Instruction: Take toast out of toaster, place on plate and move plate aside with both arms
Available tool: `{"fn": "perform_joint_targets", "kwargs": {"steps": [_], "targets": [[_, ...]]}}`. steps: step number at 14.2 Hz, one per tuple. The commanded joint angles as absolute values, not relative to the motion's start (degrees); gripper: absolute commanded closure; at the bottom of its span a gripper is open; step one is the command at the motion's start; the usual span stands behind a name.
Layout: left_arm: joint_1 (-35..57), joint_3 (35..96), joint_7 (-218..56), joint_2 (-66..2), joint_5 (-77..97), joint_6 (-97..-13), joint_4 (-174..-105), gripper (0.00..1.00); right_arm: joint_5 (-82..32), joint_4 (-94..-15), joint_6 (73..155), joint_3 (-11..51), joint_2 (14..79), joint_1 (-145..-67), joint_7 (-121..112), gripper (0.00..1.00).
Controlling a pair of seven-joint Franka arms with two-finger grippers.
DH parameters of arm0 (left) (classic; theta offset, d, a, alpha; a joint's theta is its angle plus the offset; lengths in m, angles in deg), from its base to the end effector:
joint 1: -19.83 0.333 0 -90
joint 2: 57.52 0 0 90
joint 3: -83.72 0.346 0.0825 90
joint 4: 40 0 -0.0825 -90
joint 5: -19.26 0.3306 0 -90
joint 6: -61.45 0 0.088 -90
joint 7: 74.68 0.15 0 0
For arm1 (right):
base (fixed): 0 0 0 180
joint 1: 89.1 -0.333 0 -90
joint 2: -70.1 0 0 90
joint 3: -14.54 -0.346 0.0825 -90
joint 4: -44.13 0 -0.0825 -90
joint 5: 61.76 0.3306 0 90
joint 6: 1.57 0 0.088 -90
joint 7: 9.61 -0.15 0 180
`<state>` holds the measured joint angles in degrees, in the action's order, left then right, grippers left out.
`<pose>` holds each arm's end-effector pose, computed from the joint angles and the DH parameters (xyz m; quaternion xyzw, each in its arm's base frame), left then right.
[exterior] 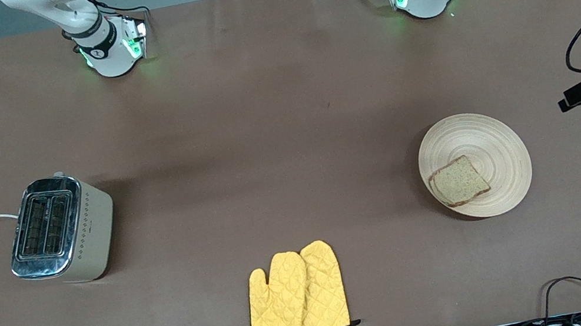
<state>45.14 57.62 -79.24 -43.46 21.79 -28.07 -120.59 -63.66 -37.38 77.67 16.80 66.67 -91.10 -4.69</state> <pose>0.5693 0.0299 0.5587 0.9983 0.0365 -0.0338 0.0301 0.4977 -0.0070 0.6269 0.9979 0.0383 -0.0504 0.0153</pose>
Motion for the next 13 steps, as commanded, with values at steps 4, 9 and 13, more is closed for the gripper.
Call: {"fn": "perform_joint_targets", "kwargs": {"steps": [4, 9, 13], "targets": [[29.7, 73.7, -78.6, -51.6, 22.2, -22.8, -122.5, 0.00, -62.6, -37.5, 77.6, 16.8, 67.4, -91.2, -5.2, 0.00], [18.3, 81.7, -78.4, -58.9, 22.2, -19.2, -127.6, 0.00, -62.3, -37.5, 77.6, 16.9, 67.3, -91.0, -5.2, 0.00], [15.7, 82.6, -77.9, -65.1, 21.8, -23.4, -134.9, 0.00, -62.3, -37.5, 77.6, 16.9, 67.3, -91.0, -5.2, 0.00]]}}
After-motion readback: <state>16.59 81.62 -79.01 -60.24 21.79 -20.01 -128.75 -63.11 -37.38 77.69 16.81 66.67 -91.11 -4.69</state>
